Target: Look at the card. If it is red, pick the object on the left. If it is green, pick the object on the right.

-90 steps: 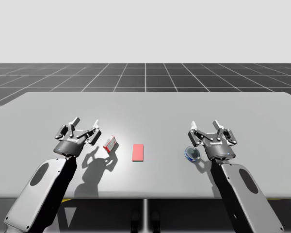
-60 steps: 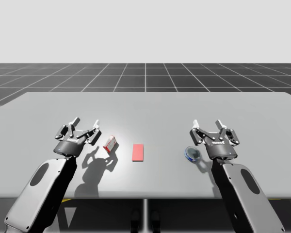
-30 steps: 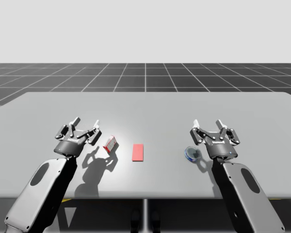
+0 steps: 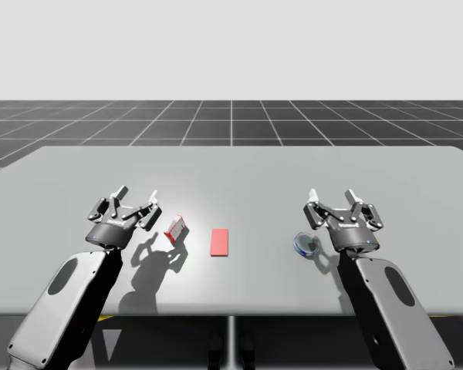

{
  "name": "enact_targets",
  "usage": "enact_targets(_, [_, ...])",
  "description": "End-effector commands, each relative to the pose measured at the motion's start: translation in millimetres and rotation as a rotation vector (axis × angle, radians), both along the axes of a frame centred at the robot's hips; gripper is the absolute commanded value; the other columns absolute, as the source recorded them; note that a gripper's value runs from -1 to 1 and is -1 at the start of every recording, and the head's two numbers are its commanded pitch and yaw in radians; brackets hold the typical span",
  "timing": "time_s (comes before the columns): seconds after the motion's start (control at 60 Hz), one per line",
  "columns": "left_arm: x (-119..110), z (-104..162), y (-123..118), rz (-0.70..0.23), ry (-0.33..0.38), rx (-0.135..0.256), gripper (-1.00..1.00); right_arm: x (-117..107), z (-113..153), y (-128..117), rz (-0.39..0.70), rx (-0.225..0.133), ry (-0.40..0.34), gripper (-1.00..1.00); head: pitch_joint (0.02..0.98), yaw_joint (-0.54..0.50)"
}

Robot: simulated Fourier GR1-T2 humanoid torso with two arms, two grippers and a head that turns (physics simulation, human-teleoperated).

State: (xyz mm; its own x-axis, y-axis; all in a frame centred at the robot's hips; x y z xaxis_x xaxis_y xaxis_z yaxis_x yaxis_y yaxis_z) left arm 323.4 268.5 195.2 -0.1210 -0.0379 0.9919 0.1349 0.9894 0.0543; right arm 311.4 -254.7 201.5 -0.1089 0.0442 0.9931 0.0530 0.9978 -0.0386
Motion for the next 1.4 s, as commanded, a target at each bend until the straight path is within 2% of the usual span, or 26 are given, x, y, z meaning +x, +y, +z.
enact_targets(0.017, [0.2,0.9,0.6,0.000,-0.001,-0.002,-1.00,0.0,0.1,-0.7,-0.002,0.001,0.000,-1.00,0.904,0.07])
enact_targets(0.3, [0.2,0.9,0.6,0.000,-0.001,-0.002,-1.00,0.1,0.0,-1.3,0.001,-0.003,0.000,-1.00,0.901,0.10])
enact_targets(0.7, [0.2,1.3,0.4,0.001,-0.001,-0.004,-1.00,0.0,-2.6,1.9,0.004,-0.009,0.002,-1.00,0.857,0.30])
enact_targets(1.05, [-0.3,1.8,-1.2,-0.012,-0.005,-0.002,-1.00,-0.1,-2.9,1.2,0.005,-0.010,0.002,-1.00,0.837,0.31])
enact_targets(1.117, [-0.7,2.2,-2.3,-0.017,-0.002,-0.018,-1.00,0.2,-2.9,1.2,0.006,-0.009,0.002,-1.00,0.840,0.31])
enact_targets(1.15, [-1.7,2.7,-3.3,-0.026,0.008,-0.043,-1.00,0.5,-3.5,1.3,0.006,-0.009,0.004,-1.00,0.841,0.31])
enact_targets(1.233, [-5.0,2.4,-4.1,-0.047,0.018,-0.062,-1.00,0.7,-4.2,1.6,0.005,-0.009,0.007,-1.00,0.843,0.31])
enact_targets(1.4, [-24.5,3.7,-7.8,-0.113,0.052,-0.061,-1.00,1.5,-7.6,4.2,0.005,-0.012,0.017,-1.00,0.846,0.31])
